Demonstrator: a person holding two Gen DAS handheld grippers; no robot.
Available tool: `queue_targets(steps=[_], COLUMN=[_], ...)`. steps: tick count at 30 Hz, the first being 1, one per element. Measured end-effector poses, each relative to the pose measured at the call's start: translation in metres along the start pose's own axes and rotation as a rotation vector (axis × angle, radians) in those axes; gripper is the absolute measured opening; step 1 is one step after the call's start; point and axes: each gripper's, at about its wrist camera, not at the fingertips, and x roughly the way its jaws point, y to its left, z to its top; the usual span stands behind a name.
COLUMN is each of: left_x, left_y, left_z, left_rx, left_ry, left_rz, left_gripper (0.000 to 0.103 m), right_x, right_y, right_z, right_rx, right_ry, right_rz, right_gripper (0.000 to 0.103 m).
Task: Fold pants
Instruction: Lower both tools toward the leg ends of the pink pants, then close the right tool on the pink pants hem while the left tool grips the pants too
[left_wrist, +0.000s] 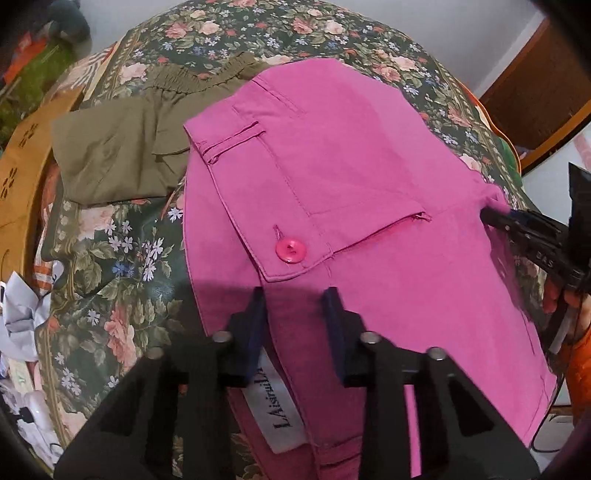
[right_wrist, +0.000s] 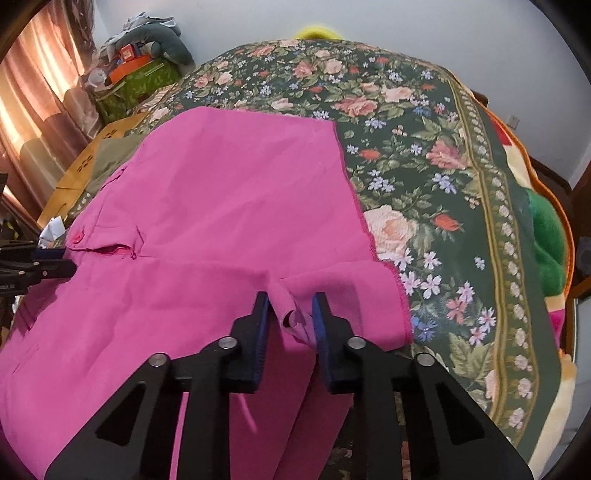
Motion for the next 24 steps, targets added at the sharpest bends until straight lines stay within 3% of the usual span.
queue_targets(steps=[1,4,6,8,13,18,24], left_x=[0.000,0.000,0.002,0.002,0.004,0.005,0.006], left_y=[0.000,0.004,0.003,0.000,0.003,-0.006,-0.005], left_z=[-0.001,-0.002,-0.003,-0.005,-0.006,-0.011,-0.011], left_rx=[0.007,0.000,0.004,0.045,0.039,0.085,0.076], left_ry=[0.002,-0.005,-0.005,-0.020,-0.023,-0.043,-0.043], left_rz=[-0.018,-0.034,-0.016,0.055,0.056,0.114,0.116], left_gripper=[0.012,0.010,0.010,0.006,0.006,0.007,0.009], right_x=[0.001,0.001,0.001,0.001,0.007,0.006,-0.003], right_y=[0.000,0.000,0.000,0.002,0.007,0.004,-0.008], right_z=[-0.001,-0.003,-0.003,-0.004,-0.007,-0.007,-0.007], right_rx=[0.004,0.015,0.007,-0.018,-0.065,-0.046,-0.007], right_ry=[-0.001,-0.010,-0.016,-0.016,0.004,0.000,-0.018], right_rz=[0.010,0.020,0.014,0.003,-0.038,-0.047,-0.088], right_gripper=[0.012,0.008,0.007,0.006,0.005,0.004,0.004])
